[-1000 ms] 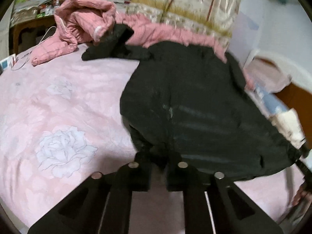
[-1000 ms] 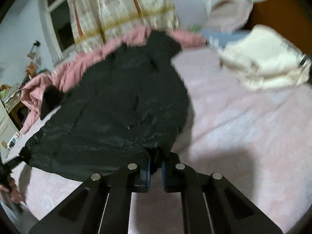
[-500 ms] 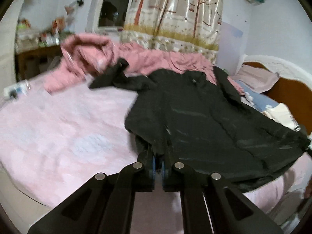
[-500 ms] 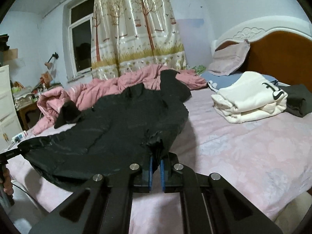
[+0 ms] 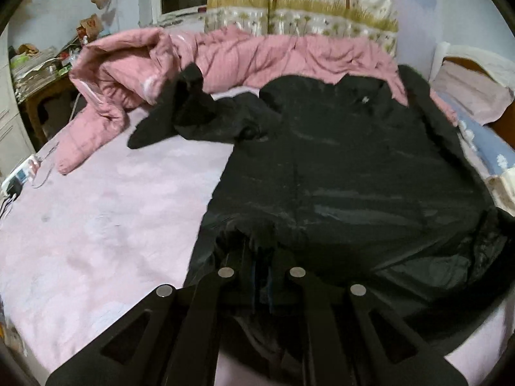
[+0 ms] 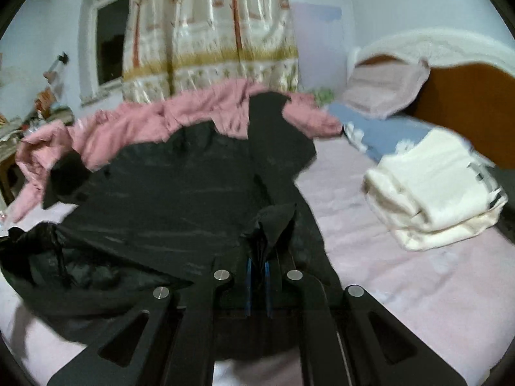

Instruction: Fold large clothes

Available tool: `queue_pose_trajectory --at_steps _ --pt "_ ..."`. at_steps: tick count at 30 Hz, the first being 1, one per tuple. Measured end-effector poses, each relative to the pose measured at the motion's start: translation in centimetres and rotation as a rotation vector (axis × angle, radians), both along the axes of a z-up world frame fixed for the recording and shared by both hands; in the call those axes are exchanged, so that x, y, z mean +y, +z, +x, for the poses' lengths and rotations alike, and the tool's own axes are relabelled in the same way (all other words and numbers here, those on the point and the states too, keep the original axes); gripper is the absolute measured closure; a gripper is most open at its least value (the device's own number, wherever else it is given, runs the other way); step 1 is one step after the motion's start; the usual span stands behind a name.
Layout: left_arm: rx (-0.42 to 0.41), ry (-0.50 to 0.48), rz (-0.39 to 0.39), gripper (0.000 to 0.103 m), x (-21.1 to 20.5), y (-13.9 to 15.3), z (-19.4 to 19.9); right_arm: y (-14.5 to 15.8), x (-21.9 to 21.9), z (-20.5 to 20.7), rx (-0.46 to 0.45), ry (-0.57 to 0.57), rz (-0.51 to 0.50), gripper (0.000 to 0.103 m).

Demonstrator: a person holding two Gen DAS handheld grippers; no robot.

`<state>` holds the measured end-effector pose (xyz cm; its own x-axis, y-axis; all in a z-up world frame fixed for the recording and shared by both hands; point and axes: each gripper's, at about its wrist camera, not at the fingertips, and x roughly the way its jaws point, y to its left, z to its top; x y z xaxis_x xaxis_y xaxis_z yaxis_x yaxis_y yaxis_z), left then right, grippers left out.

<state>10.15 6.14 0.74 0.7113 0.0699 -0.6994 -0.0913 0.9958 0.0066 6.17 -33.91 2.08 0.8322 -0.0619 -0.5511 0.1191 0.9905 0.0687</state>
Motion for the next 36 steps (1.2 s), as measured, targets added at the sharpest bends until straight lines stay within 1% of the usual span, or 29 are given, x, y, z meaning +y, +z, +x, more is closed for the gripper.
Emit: queue_pose_trajectory --at_steps 2,3,4,5,6,7,8,9,10,11,12,13,15,17,18,20,22,23,24,25,26,27,28,29,30,32,33,34,36 --pt "0.002 -0.014 0.034 0.093 -0.4 -1.5 1.1 -2.2 -0.8 1.6 0.031 0.001 0.034 0.096" --pt "-0.011 -0.026 0.045 0.091 -0.6 -2.2 1.5 -2.9 -0.9 2.1 0.048 -0.001 0.035 0.096" --pt "-0.032 -0.039 0.051 0.088 -0.6 -2.8 1.6 -3.5 -1.2 2.6 0.080 -0.010 0.046 0.096" --pt "-0.046 -0.045 0.053 0.084 -0.6 -3.3 1.8 -3.9 -1.5 2.8 0.093 -0.010 0.064 0.096" --pt "-0.044 -0.047 0.035 0.081 -0.4 -3.4 2.0 -3.9 -1.9 2.8 0.087 -0.006 0.090 0.092" --pt "-0.052 -0.043 0.009 0.071 0.1 -3.1 2.0 -3.7 -2.3 2.5 0.072 -0.008 0.111 0.088" --pt "-0.084 -0.036 -0.017 0.045 0.5 -2.4 1.8 -3.5 -2.6 2.3 0.063 -0.015 0.119 0.075" --pt "-0.138 -0.022 -0.027 0.029 1.1 -1.5 1.1 -3.1 -3.1 1.7 0.041 -0.048 0.112 0.054" --pt "-0.201 -0.004 -0.022 0.004 1.5 -0.5 0.3 -2.7 -3.5 1.4 0.020 -0.072 0.099 0.041" --pt "-0.275 0.013 -0.009 0.000 2.0 0.7 -0.9 -2.2 -3.9 0.7 -0.015 -0.097 0.078 0.022" --pt "-0.329 0.014 -0.003 0.000 2.4 1.7 -2.0 -1.5 -4.2 -0.1 -0.055 -0.113 0.055 0.020" --pt "-0.357 -0.004 -0.007 0.000 2.8 2.5 -2.7 -0.8 -4.5 -0.7 -0.077 -0.110 0.037 0.020" --pt "-0.370 -0.065 -0.033 0.000 3.6 3.6 -3.7 0.2 -4.8 -1.5 -0.090 -0.065 0.027 0.017" --pt "-0.328 -0.123 -0.061 0.000 4.2 3.6 -3.9 0.8 -5.0 -2.1 -0.090 -0.008 0.033 0.017" --pt "-0.290 -0.146 -0.076 0.000 4.3 3.3 -3.7 0.8 -5.1 -2.2 -0.079 0.011 0.036 0.017" --pt "-0.169 -0.215 -0.120 0.000 4.3 1.9 -2.5 0.4 -5.4 -1.7 -0.029 0.049 0.059 0.017" --pt "-0.049 -0.269 -0.136 0.000 3.6 -0.3 -1.1 -0.8 -5.7 -0.8 0.041 0.098 0.120 0.017" --pt "-0.030 -0.272 -0.120 0.003 3.1 -1.0 -0.8 -1.4 -5.8 -0.4 0.068 0.119 0.144 0.017" --pt "-0.044 -0.271 -0.099 0.005 2.7 -1.6 -0.6 -2.1 -5.5 0.3 0.108 0.150 0.159 0.017" --pt "-0.053 -0.257 -0.075 0.013 2.3 -2.1 0.0 -2.7 -5.0 0.6 0.127 0.169 0.151 0.017" --pt "-0.040 -0.242 -0.052 0.033 1.9 -2.5 0.8 -3.3 -4.3 1.1 0.151 0.196 0.126 0.025" --pt "-0.021 -0.245 -0.044 0.046 1.5 -2.9 1.5 -3.9 -3.3 1.7 0.175 0.208 0.066 0.046" --pt "-0.013 -0.238 -0.035 0.069 1.3 -3.3 2.2 -4.5 -2.5 2.1 0.188 0.194 -0.002 0.060" --pt "-0.011 -0.215 -0.015 0.083 1.0 -3.6 2.7 -4.9 -2.0 2.5 0.203 0.175 -0.051 0.080" --pt "-0.014 -0.197 0.000 0.086 0.8 -3.8 3.1 -5.1 -1.8 2.7 0.204 0.143 -0.072 0.092" --pt "-0.036 -0.184 0.022 0.088 0.4 -3.6 3.2 -4.8 -2.2 2.5 0.173 0.070 -0.084 0.097" --pt "-0.046 -0.171 0.029 0.088 0.3 -3.7 3.4 -4.6 -2.5 2.3 0.152 0.011 -0.094 0.099" --pt "-0.050 -0.157 0.025 0.081 0.3 -3.6 3.5 -4.5 -2.8 2.1 0.149 -0.028 -0.104 0.099" --pt "-0.033 -0.141 0.004 0.052 0.9 -3.9 4.0 -4.8 -3.8 2.2 0.165 -0.081 -0.084 0.100"
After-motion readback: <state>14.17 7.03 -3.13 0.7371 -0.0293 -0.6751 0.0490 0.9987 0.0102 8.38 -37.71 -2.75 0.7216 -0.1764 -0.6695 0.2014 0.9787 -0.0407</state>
